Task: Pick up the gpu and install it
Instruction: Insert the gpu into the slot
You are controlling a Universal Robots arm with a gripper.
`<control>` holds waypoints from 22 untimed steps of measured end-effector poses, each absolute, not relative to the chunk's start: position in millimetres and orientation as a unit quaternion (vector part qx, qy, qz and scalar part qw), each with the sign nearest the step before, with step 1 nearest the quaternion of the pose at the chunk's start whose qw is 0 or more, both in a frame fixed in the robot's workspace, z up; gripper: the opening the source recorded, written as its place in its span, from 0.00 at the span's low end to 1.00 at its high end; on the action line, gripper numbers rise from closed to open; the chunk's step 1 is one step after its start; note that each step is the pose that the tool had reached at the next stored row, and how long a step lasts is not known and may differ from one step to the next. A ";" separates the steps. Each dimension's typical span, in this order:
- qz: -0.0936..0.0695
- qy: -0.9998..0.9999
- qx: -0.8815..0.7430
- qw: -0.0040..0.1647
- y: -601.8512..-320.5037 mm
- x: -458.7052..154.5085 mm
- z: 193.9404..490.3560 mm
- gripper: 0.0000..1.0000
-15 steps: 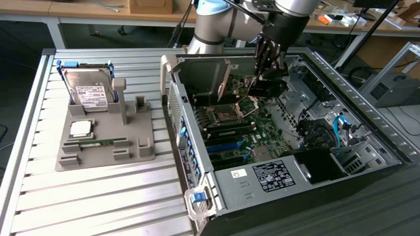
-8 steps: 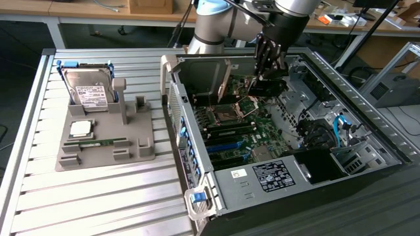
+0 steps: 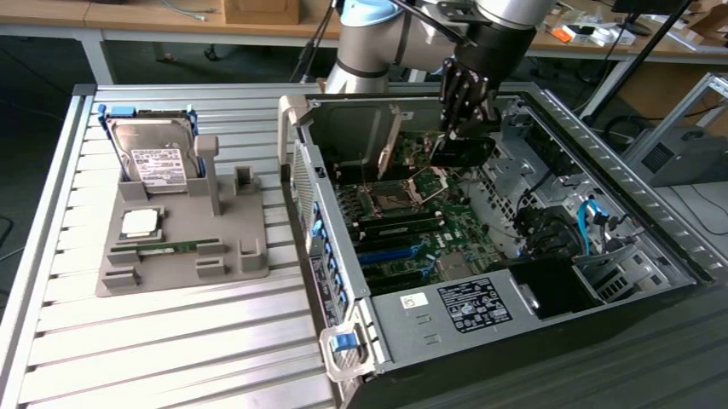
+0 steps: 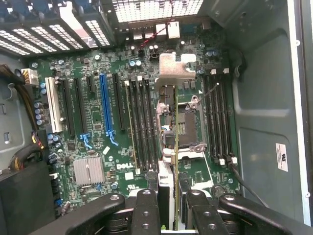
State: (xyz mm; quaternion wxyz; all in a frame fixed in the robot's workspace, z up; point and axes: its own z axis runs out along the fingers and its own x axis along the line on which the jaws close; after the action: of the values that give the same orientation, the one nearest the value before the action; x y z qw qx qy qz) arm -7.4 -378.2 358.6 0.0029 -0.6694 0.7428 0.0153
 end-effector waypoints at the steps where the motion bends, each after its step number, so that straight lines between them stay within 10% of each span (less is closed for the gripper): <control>1: 0.015 0.739 -0.674 0.003 -378.2 -7.4 358.6 0.27; 22: 0.015 0.708 -0.706 0.002 -378.4 -7.3 358.3 0.27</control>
State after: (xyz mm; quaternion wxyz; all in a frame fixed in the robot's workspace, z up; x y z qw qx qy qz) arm -7.3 -378.4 358.3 0.0021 -0.7064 0.7077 0.0155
